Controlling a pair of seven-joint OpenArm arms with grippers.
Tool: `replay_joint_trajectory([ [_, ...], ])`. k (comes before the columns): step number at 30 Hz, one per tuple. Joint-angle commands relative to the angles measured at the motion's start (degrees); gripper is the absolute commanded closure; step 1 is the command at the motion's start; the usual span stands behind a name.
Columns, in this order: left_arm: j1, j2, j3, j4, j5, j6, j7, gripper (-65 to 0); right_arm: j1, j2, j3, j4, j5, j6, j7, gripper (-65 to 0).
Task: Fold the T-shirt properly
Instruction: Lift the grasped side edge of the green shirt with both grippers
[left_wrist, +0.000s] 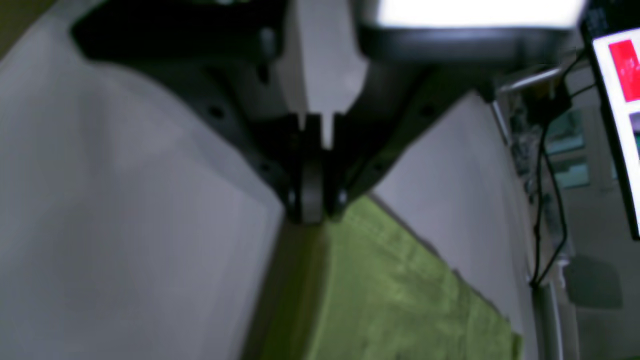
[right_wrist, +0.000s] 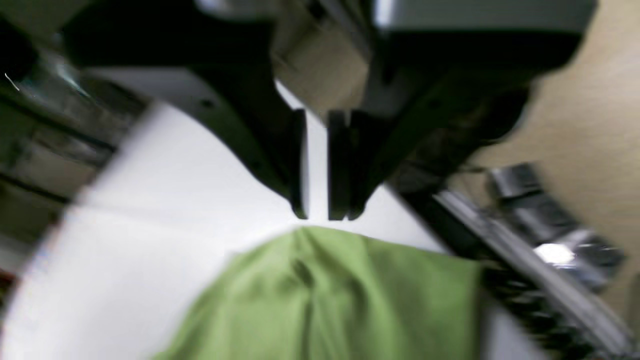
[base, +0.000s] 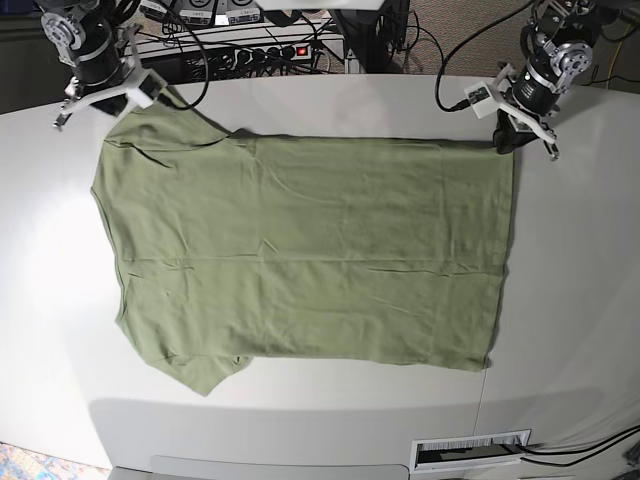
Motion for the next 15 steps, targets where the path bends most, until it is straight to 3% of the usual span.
replay_joint_trajectory([
  [1,1.29,-1.27,-0.07,-0.68,-0.35,-3.02,3.06,0.0,0.44,0.66,0.55,1.01,0.13,0.63,-0.15,-7.9],
  [7,1.73,-3.32,-0.07,-1.90,0.15,-2.82,3.23,0.0,1.77,1.29,0.55,0.90,1.18,4.46,-0.35,-9.3],
  [11,1.75,-4.46,-0.07,-1.97,0.07,-2.82,3.45,0.0,1.88,1.29,0.55,0.26,0.98,5.25,0.07,-22.0],
  [15,2.05,-4.79,-0.07,-2.36,0.07,-2.84,3.43,0.0,2.45,1.44,0.55,-0.44,-0.96,5.27,0.79,-22.4],
])
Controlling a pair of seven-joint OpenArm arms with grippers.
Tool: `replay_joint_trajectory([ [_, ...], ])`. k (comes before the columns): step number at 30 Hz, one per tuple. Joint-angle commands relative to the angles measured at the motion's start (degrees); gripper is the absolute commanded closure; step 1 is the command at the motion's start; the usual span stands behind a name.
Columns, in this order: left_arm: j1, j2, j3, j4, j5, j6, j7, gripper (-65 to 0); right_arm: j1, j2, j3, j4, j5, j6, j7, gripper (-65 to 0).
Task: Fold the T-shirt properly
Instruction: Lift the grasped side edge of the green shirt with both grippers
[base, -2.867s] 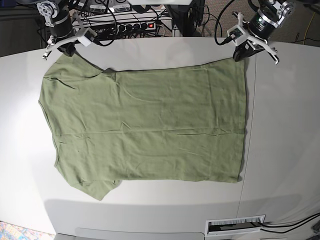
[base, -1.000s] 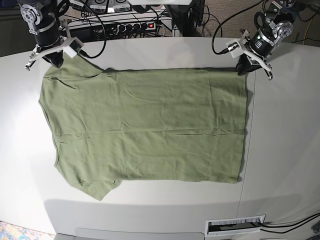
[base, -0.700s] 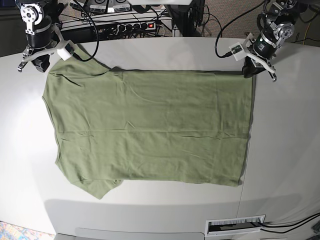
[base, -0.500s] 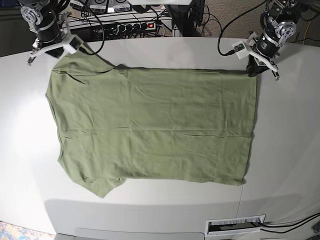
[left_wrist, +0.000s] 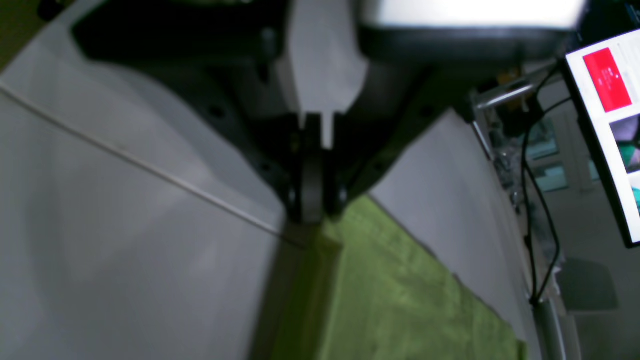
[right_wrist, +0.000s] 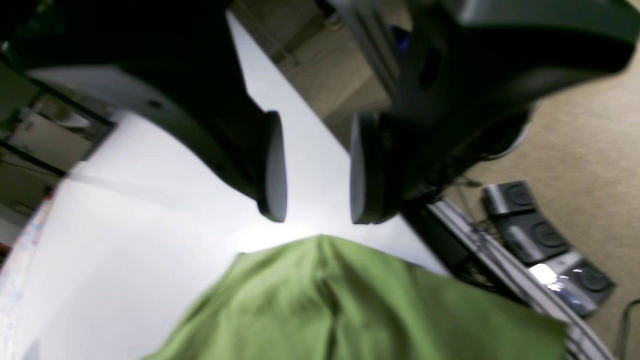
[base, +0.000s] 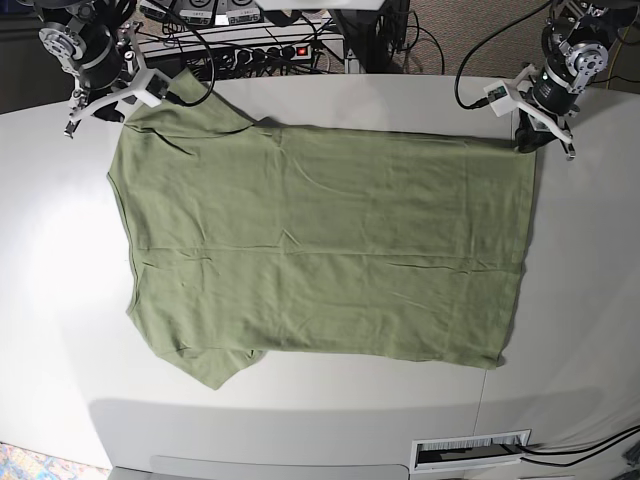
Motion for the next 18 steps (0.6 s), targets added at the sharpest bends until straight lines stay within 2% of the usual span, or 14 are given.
replay_joint_trajectory([
  [1,1.31,-0.94,0.22,-1.05,-0.57,-3.67,2.25,0.0,0.15,1.33,0.52,-0.02,-0.26,-0.33,0.59,-22.4],
  [7,1.29,-0.92,0.22,-1.64,-0.55,-3.65,2.14,0.0,0.59,5.44,0.52,-4.66,0.33,0.63,3.21,-22.4],
  [12,1.29,-0.92,0.22,-1.64,-0.55,-3.65,2.10,0.0,0.96,5.51,0.48,-4.92,5.18,2.27,4.70,-22.4],
  [18,1.29,-0.92,0.22,-1.64,-0.55,-3.65,2.10,0.0,1.57,5.53,0.48,-5.14,5.77,3.21,6.71,-22.4],
])
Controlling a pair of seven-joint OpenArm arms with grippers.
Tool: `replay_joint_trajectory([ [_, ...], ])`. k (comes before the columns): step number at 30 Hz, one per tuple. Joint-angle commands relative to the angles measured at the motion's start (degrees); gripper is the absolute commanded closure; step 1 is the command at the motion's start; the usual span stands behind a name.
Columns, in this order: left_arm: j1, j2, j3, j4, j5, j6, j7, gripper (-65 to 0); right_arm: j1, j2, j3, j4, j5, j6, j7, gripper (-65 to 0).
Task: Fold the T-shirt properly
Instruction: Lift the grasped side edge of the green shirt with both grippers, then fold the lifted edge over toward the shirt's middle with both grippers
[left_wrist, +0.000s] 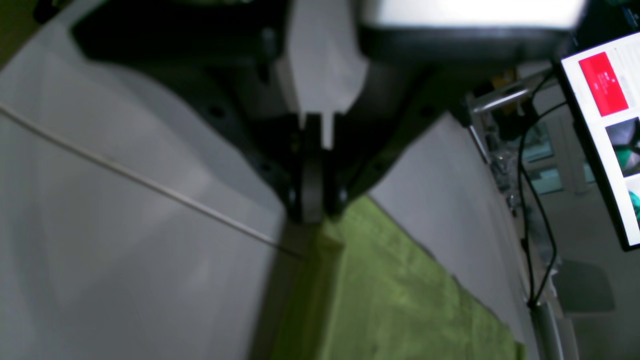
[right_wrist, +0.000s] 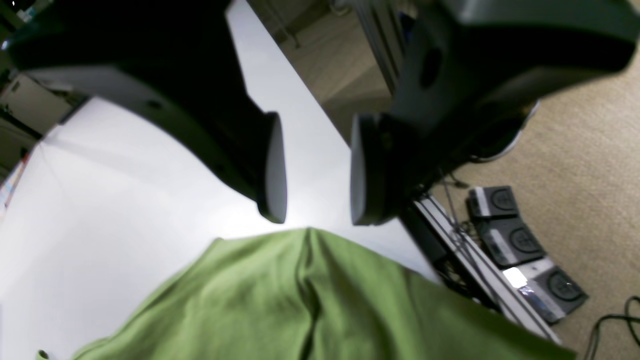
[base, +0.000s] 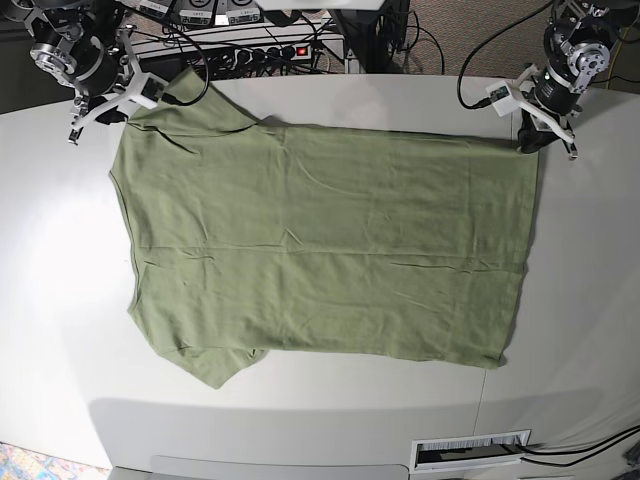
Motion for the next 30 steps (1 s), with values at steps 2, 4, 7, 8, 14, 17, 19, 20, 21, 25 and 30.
replay_joint_trajectory([
  [2,1.16,-0.63,0.26,-0.98,-0.63,-4.09,2.36,0.0,-0.07,0.94,0.48,-0.55,-0.31,-0.46,1.40,-22.4],
  [4,1.16,-0.63,0.26,-0.98,-0.63,-4.09,2.34,0.0,-0.07,0.94,0.46,-2.14,-0.33,-0.22,2.56,-22.4],
  [7,1.14,-0.63,0.26,-0.98,-0.63,-4.09,1.97,0.0,0.46,0.94,0.46,-3.50,-0.33,-0.20,3.17,-22.4],
  [8,1.14,-0.63,0.26,-0.98,-0.63,-4.09,1.97,0.0,0.57,0.94,0.46,-3.54,-0.31,-0.20,3.28,-22.4],
  [14,1.14,-0.63,0.26,-0.98,-0.63,-4.09,1.97,0.0,2.54,0.92,0.22,-6.34,0.46,0.68,5.81,-22.4],
  [17,1.14,-0.63,0.26,-0.98,-0.63,-4.09,1.97,0.0,4.50,0.92,-1.66,-7.93,0.55,0.68,5.77,-22.4],
  [19,1.14,-0.63,0.26,-0.98,-0.63,-4.09,1.97,0.0,5.70,0.92,-3.96,-7.98,0.52,0.70,5.57,-22.4],
  [20,1.14,-0.63,0.26,-0.98,-0.63,-4.09,1.99,0.0,6.49,0.92,-5.31,-7.98,0.48,0.72,5.62,-22.4],
  [21,1.14,-0.63,0.26,-0.98,-0.63,-4.09,1.97,0.0,7.39,0.92,-6.71,-8.13,0.31,0.72,5.49,-22.4],
  [25,1.16,-0.63,0.26,-0.98,-0.63,-4.09,2.01,0.0,11.96,0.76,-12.52,-11.56,-0.61,0.72,5.22,-22.4],
  [30,1.16,-0.63,0.26,-0.98,-0.63,-4.09,1.99,0.0,16.11,0.76,-17.29,-14.95,-0.61,0.70,3.06,-22.4],
])
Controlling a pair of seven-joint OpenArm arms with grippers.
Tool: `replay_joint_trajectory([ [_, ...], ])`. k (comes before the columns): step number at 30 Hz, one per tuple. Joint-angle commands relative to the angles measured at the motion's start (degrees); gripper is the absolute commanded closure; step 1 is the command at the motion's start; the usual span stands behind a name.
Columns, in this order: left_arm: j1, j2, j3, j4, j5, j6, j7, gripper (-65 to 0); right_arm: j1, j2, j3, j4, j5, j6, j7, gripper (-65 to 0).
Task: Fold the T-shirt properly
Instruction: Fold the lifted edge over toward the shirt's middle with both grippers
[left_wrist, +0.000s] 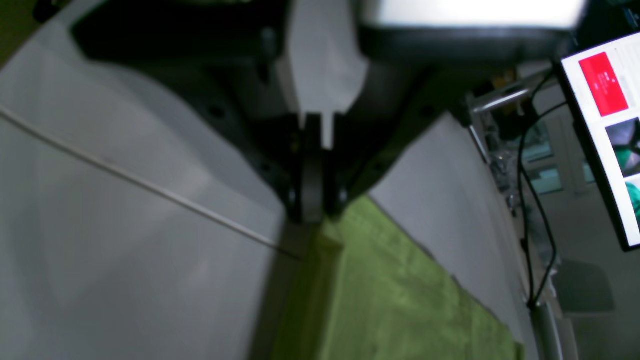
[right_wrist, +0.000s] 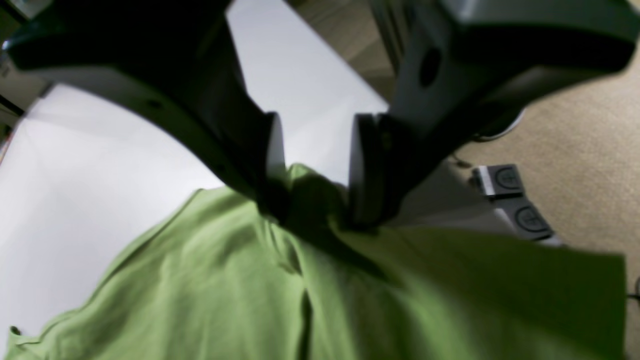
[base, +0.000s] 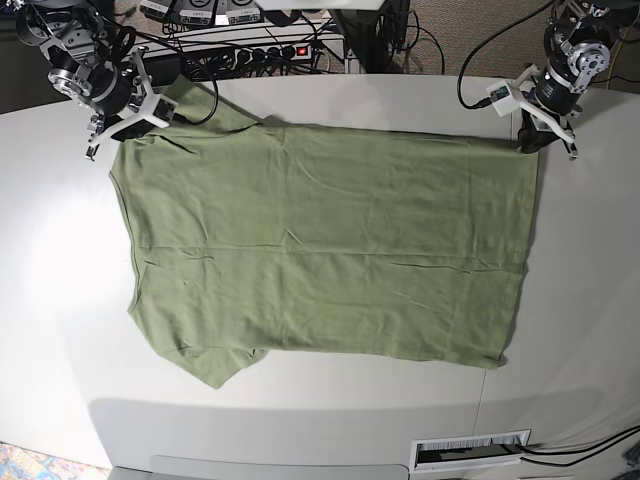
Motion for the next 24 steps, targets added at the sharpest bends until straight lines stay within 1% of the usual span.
replay_joint_trajectory([
  [1,1.16,-0.63,0.26,-0.90,-0.68,-4.24,2.19,0.0,-0.37,0.61,-0.94,-0.83,0.83,1.62,-1.75,-22.4],
  [4,1.16,-0.63,0.26,-0.90,-0.68,-4.24,2.16,0.0,-0.37,0.63,-0.98,-0.83,0.83,1.60,-1.92,-22.0],
  [5,1.16,-0.63,0.26,-0.90,-0.70,-4.24,2.16,0.0,-0.37,0.61,-0.98,-0.79,0.83,1.60,-2.32,-19.8],
  [6,1.16,-0.63,0.26,-0.90,-0.74,-4.24,2.16,0.0,-0.39,0.61,-0.98,-0.57,0.83,1.60,-2.73,-15.7],
  [9,1.16,-0.61,0.26,-0.90,-1.31,-4.24,2.16,0.0,-0.42,0.63,-0.98,1.22,1.09,1.60,-4.83,-0.1],
  [15,1.90,-0.63,0.26,-0.83,-1.05,-4.20,2.40,0.0,-0.57,0.63,-0.98,4.85,1.51,1.53,-7.26,0.0],
  [16,2.40,-0.66,0.26,-0.83,-0.94,-3.76,2.40,0.0,-0.87,0.63,-0.98,5.18,1.49,1.53,-7.80,0.0],
  [18,3.93,-0.68,0.26,-0.59,0.50,-2.40,2.40,0.0,-1.95,0.66,-0.96,5.64,1.46,1.53,-8.61,0.0],
  [21,6.84,-0.70,0.26,0.35,3.15,0.83,2.58,0.0,-3.65,0.63,-0.92,6.47,1.36,1.53,-8.83,0.0],
  [24,9.70,-0.98,0.26,2.05,3.48,3.72,3.85,0.0,-4.07,0.63,-0.92,7.63,1.01,1.53,-10.12,0.0],
])
